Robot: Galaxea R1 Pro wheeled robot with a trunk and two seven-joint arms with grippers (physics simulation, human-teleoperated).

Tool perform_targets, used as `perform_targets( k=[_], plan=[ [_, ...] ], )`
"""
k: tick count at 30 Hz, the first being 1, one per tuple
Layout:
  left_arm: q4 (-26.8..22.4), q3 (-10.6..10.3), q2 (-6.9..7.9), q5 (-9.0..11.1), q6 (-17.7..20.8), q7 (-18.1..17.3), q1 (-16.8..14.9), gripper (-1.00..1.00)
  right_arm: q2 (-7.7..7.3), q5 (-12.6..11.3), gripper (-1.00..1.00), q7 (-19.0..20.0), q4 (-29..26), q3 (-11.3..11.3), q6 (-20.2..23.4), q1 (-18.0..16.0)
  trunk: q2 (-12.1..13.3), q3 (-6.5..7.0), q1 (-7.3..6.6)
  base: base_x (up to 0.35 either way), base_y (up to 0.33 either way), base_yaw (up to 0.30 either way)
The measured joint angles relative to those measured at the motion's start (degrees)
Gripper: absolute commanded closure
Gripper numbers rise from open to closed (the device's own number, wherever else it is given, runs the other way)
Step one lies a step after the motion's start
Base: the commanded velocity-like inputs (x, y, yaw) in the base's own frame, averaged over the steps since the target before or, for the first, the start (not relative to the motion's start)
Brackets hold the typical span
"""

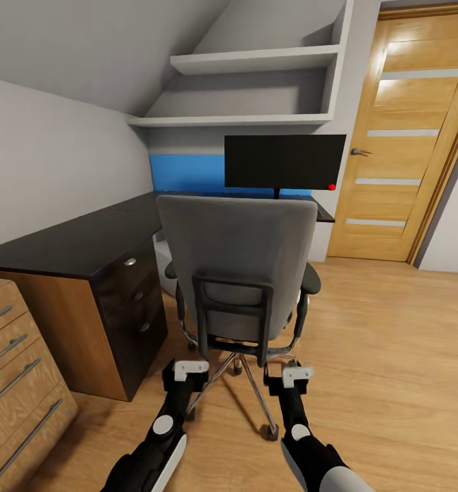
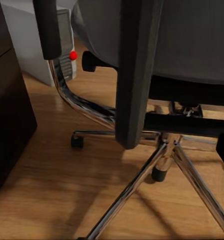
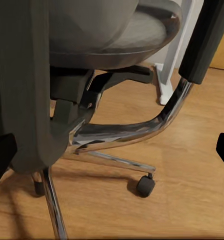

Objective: In the bedroom, organize the workspace by keeping the computer under the desk, ensuring the monitor is on the desk, placing the keyboard on the desk next to the monitor, placing the mouse on the desk next to the keyboard, moving the folder from the swivel chair onto the desk next to the mouse, stacking the notebook on top of the folder with the pen on top of the notebook, and positioning the swivel chair next to the desk.

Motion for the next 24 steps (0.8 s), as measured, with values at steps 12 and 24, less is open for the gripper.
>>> perform_targets(
  k=[12, 24],
  plan=[
    [0.2, -3.2, 0.00, 0.0, 0.0, 0.0, 0.0, -1.00, 0.00, 0.3, -1.00, -0.1, 0.3, -0.1, -0.1, 0.0, 0.0, 0.00, -0.01, 0.028, 0.000, 0.000],
    [0.3, -3.6, 0.00, 0.0, 0.0, 0.0, 0.0, -1.00, 0.00, 0.3, -1.00, 0.0, 0.3, -0.1, -0.1, 0.0, 0.0, 0.00, 0.00, 0.043, 0.000, 0.000]
  ],
)
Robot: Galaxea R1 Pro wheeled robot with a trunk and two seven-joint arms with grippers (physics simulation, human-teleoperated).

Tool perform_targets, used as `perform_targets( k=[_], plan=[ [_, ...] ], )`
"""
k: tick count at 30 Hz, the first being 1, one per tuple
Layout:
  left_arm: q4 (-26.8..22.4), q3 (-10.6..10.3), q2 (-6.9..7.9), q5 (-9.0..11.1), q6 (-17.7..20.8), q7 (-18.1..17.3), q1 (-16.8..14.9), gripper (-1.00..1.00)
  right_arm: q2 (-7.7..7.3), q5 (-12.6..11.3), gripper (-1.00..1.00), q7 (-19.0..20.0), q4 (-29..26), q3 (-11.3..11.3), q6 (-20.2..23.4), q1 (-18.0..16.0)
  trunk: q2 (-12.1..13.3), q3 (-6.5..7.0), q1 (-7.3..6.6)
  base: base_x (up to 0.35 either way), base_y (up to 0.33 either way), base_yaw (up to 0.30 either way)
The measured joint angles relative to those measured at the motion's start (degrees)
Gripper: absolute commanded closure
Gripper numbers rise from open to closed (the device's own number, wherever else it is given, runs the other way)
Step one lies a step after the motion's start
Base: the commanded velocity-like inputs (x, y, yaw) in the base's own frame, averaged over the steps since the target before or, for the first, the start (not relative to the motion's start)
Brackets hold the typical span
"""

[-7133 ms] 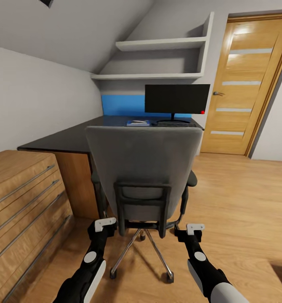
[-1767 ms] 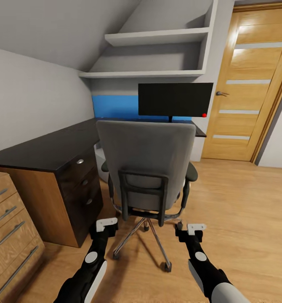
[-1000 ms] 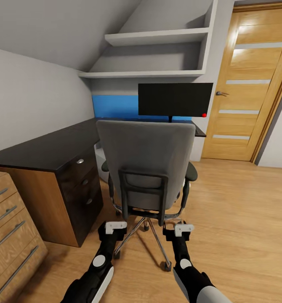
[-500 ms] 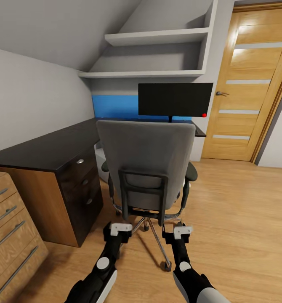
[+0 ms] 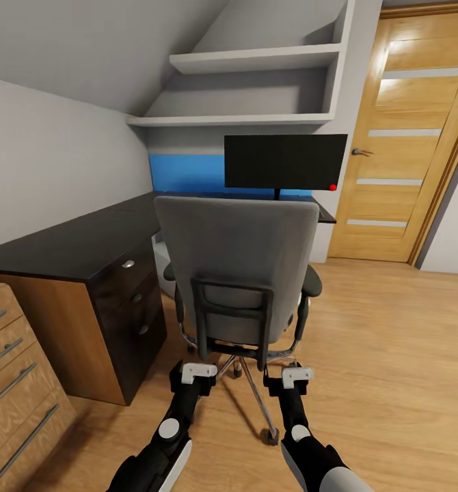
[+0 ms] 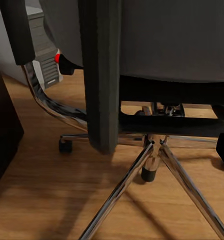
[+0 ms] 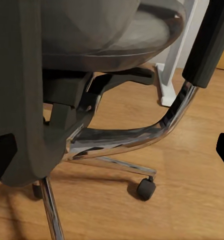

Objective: In the bedroom, organize the workspace by keeping the computer under the desk, ensuring the monitor is on the desk, placing the keyboard on the desk next to the monitor, placing the mouse on the desk next to the keyboard, moving the folder from the swivel chair onto the desk next to the mouse, stacking the notebook on top of the folder with the pen on top of the notebook, and positioning the swivel chair next to the desk.

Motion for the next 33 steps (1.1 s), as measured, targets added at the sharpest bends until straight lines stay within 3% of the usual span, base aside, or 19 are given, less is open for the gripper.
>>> perform_targets(
  k=[7, 16, 33],
  plan=[
    [0.0, 0.0, 0.07, 0.0, 0.0, 0.0, 0.0, -1.00, 0.00, 0.0, -1.00, 0.4, 0.8, 0.1, 0.0, 0.0, 0.0, 0.00, -0.01, 0.126, 0.046, 0.000],
    [0.0, 0.0, 0.12, 0.0, -0.1, 0.0, 0.0, -1.00, 0.03, 0.3, -1.00, 0.9, 2.7, 2.9, -0.2, 0.0, 0.0, 0.00, 0.00, 0.014, 0.038, 0.000],
    [0.0, 0.0, 0.18, 0.0, -0.1, 0.3, 0.0, -1.00, 0.03, 0.4, -1.00, 0.9, 2.9, 3.1, -0.4, 0.0, 0.0, 0.00, 0.00, 0.015, 0.065, 0.000]
  ],
)
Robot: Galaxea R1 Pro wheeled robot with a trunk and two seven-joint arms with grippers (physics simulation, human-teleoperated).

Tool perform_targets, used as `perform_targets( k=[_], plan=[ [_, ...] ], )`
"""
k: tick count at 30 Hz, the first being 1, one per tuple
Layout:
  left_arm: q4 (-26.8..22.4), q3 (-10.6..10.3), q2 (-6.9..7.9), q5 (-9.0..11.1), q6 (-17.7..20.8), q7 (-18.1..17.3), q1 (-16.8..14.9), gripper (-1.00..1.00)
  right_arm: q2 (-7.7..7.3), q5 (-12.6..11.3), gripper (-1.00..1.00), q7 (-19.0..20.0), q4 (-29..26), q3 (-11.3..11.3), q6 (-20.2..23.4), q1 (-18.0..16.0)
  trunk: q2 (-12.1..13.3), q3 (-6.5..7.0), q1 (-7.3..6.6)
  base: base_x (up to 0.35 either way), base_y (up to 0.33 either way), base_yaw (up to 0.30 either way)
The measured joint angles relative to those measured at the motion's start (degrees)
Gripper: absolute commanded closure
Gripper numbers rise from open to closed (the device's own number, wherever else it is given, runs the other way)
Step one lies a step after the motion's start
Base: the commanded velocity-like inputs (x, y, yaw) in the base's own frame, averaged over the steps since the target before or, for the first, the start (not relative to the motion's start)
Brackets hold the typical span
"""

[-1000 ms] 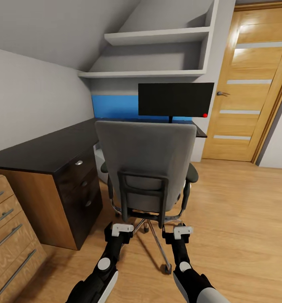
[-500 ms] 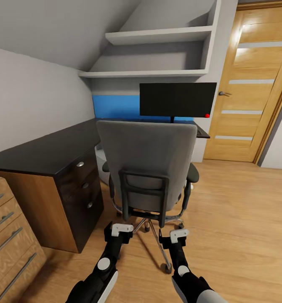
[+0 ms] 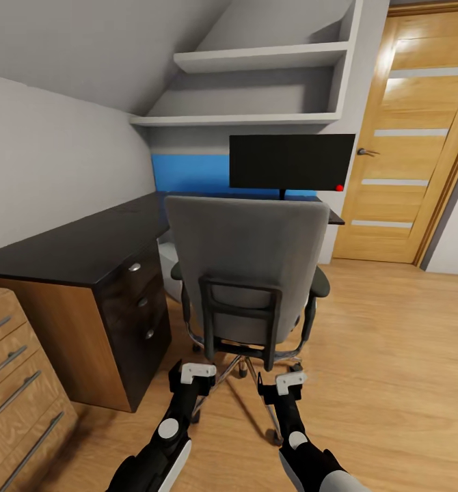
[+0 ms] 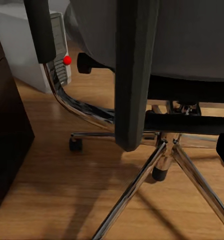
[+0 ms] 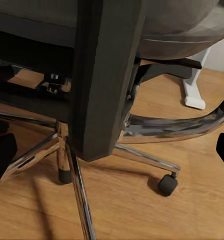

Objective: In the bedroom, organize the workspace by keeping the computer under the desk, ensuring the monitor is on the desk, placing the keyboard on the desk next to the monitor, placing the mouse on the desk next to the keyboard, moving the folder from the swivel chair onto the desk next to the mouse, stacking the notebook on top of the folder with the pen on top of the notebook, and positioning the swivel chair next to the desk.

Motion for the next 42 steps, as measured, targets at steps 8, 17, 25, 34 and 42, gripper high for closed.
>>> perform_targets(
  k=[8, 17, 25, 34, 42],
  plan=[
    [0.0, 0.0, 0.00, 0.0, 0.1, 0.0, 0.0, -1.00, 0.00, 0.0, -1.00, -0.3, -0.1, -0.1, -1.3, 0.0, 0.0, 0.00, 0.00, 0.006, 0.008, 0.000],
    [0.0, 0.0, 0.00, 0.0, 0.1, 0.1, 0.0, -1.00, 0.00, 0.3, -1.00, -0.4, -0.2, 0.2, -1.7, 0.0, 0.0, 0.00, -0.02, 0.143, -0.072, 0.000],
    [0.0, 0.0, -0.03, 0.0, 0.1, 0.1, 0.0, -1.00, 0.00, -0.1, -1.00, -0.5, -0.2, -0.2, -1.8, 0.0, 0.0, 0.00, 0.00, 0.093, -0.010, 0.000],
    [-0.1, 0.0, -0.06, 0.0, 0.1, 0.2, 0.0, -1.00, 0.00, 0.1, -1.00, -0.6, -0.4, -0.2, -2.1, 0.1, 0.0, -0.01, -0.04, 0.211, -0.001, 0.000],
    [-0.1, 0.0, -0.03, 0.0, 0.1, 0.2, 0.0, -1.00, -0.01, -0.1, -1.00, -0.5, -0.1, -0.3, -1.8, 0.0, 0.0, 0.00, -0.03, 0.324, 0.000, 0.000]
  ],
)
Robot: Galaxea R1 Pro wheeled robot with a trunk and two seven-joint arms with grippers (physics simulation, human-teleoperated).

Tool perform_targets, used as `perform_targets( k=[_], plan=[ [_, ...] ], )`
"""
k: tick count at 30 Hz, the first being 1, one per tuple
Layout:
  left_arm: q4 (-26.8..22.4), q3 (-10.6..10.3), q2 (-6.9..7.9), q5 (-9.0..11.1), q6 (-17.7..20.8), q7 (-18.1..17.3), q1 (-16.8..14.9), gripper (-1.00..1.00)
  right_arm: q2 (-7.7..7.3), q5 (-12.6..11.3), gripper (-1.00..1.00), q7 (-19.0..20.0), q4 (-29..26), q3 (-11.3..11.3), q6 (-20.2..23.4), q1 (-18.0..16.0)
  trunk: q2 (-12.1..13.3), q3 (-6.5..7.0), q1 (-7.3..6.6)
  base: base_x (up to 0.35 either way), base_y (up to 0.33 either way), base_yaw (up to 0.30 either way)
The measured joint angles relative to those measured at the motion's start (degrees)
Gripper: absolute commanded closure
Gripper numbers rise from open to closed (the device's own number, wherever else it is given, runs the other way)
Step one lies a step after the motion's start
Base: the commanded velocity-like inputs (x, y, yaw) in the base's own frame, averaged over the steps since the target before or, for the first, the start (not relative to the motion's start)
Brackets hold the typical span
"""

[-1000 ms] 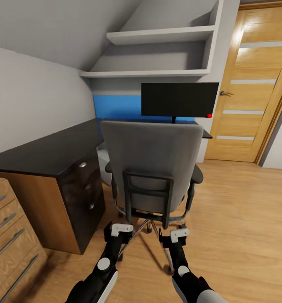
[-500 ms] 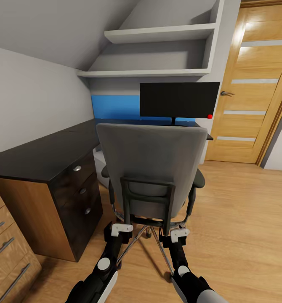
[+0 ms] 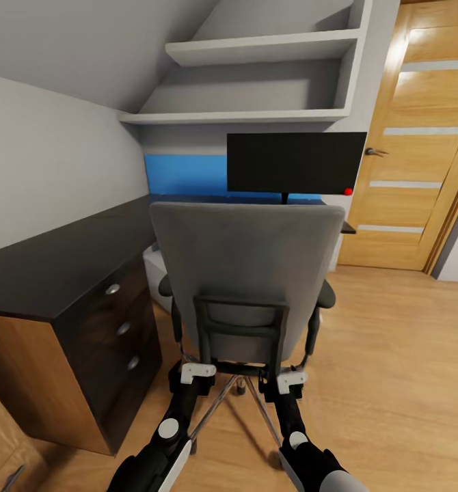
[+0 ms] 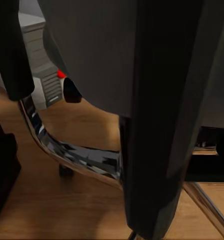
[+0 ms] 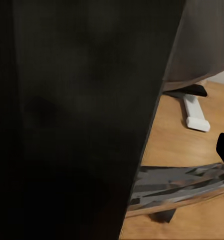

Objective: In the bedroom, organize the workspace by keeping the computer under the desk, ensuring the monitor is on the desk, placing the keyboard on the desk next to the monitor, placing the mouse on the desk next to the keyboard, moving the folder from the swivel chair onto the desk next to the mouse, stacking the notebook on top of the folder with the pen on top of the notebook, and positioning the swivel chair next to the desk.

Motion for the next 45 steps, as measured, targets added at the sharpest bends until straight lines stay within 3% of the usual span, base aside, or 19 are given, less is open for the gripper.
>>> perform_targets(
  k=[22, 45],
  plan=[
    [0.0, 0.0, 0.00, 0.1, 0.0, 0.0, 0.0, -1.00, 0.00, 0.2, -1.00, 0.0, -0.1, 0.1, 0.0, 0.0, 0.0, 0.00, 0.01, 0.225, -0.004, 0.000],
    [0.0, -0.1, 0.02, 0.3, 0.0, 0.0, 0.0, -1.00, 0.01, 0.7, -1.00, 0.2, -0.2, 0.4, 0.1, 0.0, 0.0, 0.00, 0.01, 0.195, -0.131, 0.000]
  ],
)
